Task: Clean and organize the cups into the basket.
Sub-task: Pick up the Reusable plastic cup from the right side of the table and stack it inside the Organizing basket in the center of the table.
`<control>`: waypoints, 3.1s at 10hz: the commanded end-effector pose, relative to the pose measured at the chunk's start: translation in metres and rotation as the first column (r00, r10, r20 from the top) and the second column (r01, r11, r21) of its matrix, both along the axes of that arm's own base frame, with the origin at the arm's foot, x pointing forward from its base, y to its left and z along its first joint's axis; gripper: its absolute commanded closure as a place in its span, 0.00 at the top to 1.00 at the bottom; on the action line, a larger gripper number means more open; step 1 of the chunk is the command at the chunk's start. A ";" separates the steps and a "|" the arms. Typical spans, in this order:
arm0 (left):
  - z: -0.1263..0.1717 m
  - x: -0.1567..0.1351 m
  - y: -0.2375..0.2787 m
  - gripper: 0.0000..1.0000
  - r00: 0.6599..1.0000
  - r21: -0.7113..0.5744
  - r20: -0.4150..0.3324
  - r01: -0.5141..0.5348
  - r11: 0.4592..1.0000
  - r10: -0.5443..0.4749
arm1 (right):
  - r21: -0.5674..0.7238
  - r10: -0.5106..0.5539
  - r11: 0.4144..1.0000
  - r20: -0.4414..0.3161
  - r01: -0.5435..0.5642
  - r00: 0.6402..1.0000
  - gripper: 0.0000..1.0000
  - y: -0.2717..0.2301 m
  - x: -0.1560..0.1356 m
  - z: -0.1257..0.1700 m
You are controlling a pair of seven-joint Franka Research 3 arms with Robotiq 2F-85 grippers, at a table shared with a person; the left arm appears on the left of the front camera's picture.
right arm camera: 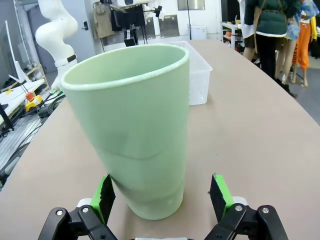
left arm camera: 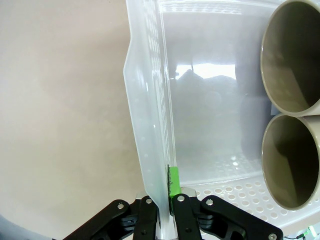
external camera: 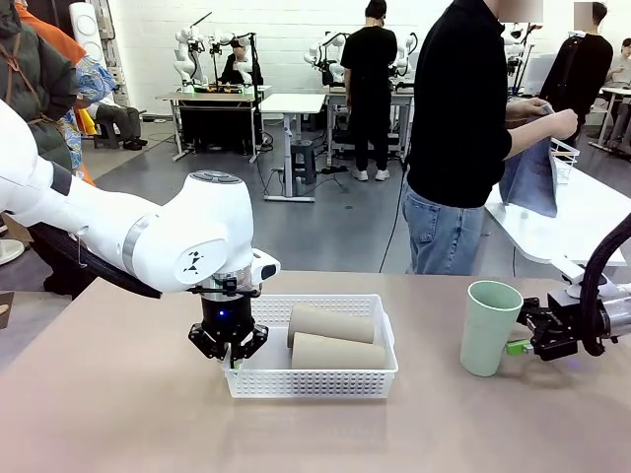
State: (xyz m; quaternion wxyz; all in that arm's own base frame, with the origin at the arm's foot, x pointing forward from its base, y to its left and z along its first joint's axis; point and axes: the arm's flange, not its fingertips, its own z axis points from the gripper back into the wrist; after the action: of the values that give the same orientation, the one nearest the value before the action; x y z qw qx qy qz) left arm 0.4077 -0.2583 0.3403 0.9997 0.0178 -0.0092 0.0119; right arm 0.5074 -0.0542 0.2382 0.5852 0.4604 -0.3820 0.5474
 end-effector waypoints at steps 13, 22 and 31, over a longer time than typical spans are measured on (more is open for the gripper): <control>-0.003 -0.004 0.003 0.00 1.000 0.009 -0.005 0.009 1.000 -0.009 | 0.034 0.127 0.991 -0.054 -0.125 0.990 0.00 0.064 -0.003 -0.013; -0.003 -0.004 0.003 0.00 1.000 0.009 -0.005 0.009 1.000 -0.009 | -0.087 -0.156 0.987 -0.258 0.138 0.953 0.00 0.124 -0.043 0.154; -0.003 -0.004 0.003 0.00 1.000 0.009 -0.005 0.009 1.000 -0.009 | -0.086 -0.147 0.988 -0.235 0.130 0.961 0.00 0.126 -0.045 0.186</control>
State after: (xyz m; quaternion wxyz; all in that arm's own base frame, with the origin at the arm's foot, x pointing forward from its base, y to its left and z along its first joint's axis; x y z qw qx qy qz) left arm 0.4077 -0.2583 0.3402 0.9997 0.0178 -0.0091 0.0119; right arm 0.4633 0.0713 0.4247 0.6854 0.4703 -0.3200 0.4545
